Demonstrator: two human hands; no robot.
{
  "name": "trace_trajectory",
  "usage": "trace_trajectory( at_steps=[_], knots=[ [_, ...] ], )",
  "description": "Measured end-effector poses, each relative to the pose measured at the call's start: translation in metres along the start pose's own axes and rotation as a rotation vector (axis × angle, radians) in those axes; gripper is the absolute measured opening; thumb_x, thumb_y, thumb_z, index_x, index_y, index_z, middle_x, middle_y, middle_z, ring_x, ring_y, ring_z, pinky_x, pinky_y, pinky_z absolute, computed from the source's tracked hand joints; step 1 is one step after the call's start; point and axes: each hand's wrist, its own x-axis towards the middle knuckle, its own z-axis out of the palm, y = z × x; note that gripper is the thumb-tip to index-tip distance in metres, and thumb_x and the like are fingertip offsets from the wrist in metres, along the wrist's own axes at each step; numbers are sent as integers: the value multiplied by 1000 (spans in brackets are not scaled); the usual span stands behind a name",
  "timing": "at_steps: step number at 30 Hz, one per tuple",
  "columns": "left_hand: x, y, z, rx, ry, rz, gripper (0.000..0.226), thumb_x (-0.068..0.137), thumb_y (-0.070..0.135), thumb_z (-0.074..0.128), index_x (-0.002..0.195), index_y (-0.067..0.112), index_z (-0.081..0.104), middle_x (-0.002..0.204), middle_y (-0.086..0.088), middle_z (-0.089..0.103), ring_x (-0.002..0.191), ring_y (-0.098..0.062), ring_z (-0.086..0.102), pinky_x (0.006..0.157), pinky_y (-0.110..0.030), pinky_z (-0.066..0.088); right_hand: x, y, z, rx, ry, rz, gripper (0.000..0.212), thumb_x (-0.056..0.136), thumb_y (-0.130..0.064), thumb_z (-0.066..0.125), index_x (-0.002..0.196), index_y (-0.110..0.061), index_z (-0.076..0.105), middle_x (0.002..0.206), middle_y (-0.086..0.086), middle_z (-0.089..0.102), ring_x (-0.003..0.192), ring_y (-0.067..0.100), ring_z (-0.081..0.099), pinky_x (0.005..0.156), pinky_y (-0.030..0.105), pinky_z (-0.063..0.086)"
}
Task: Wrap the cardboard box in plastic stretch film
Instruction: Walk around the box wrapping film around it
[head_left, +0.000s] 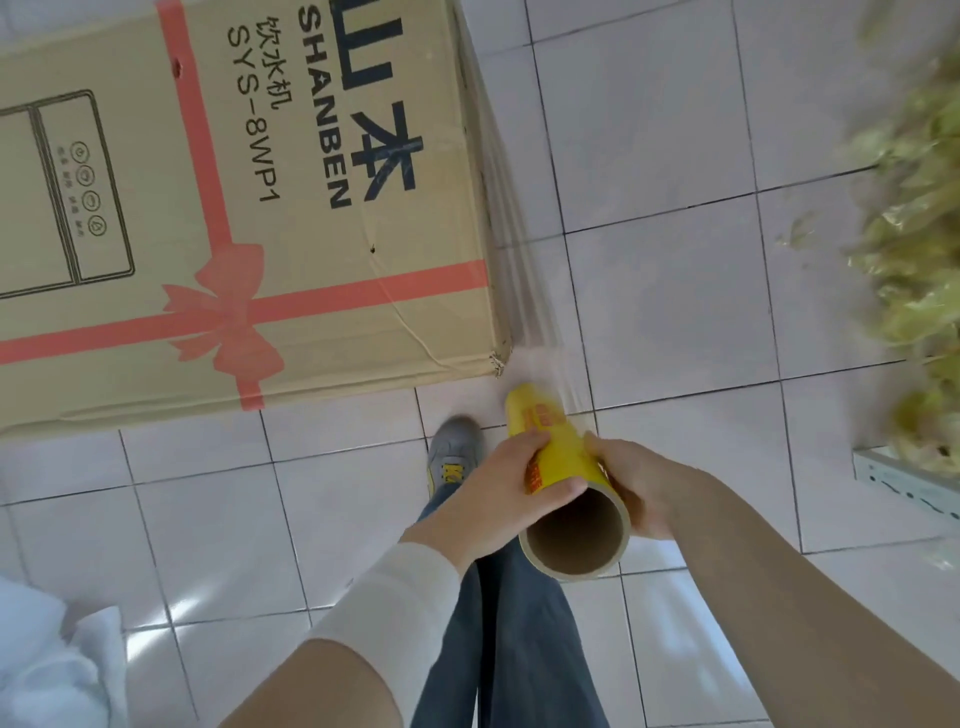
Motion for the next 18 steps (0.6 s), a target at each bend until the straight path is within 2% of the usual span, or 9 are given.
trace_trajectory(
  at_steps=[2,4,7,9,12,15,18],
  knots=[
    [-4,-9,3,-17,33,-9,67,87,51,50,143,27,24,144,7,35,127,-10,37,101,-23,31,0,8,-3,46,-40,-5,54,95,-51,43,133,-13,46,125,20,60,112,36,60,93,46,52],
    [-9,-14,12,-53,74,-13,66,88,50,49,144,28,22,142,11,34,124,-6,36,98,-20,30,2,19,-5,89,-54,-26,62,91,-56,47,140,-18,43,124,15,60,105,33,61,82,40,54],
    [-9,-21,32,-139,112,-31,68,85,54,48,142,32,20,138,9,35,121,-7,39,99,-23,37,5,36,-4,159,-87,-35,48,92,-49,49,124,-13,54,91,16,67,77,28,63,61,32,51],
    [-7,-28,40,-170,126,-32,75,78,64,44,142,33,19,141,7,36,121,-10,42,103,-28,40,6,41,-2,198,-108,-36,46,93,-47,48,124,-13,53,87,16,66,73,28,63,54,30,51],
    [-3,-40,42,-223,153,-54,86,70,77,42,142,33,23,141,9,39,124,-9,43,107,-33,39,11,36,5,186,-82,-22,53,94,-48,47,138,-21,42,105,18,63,81,30,62,61,33,51],
    [-2,-53,43,-259,205,-57,98,60,88,36,139,32,29,135,6,48,123,-11,47,106,-36,40,14,30,19,145,-17,-31,54,95,-48,47,143,-28,32,115,17,59,89,31,61,71,37,52],
    [-3,-61,39,-295,196,-69,96,59,90,36,136,34,31,132,4,50,121,-12,48,105,-39,41,20,30,29,116,4,-35,62,96,-49,45,149,-33,18,125,14,56,107,34,59,87,42,51]
  ],
)
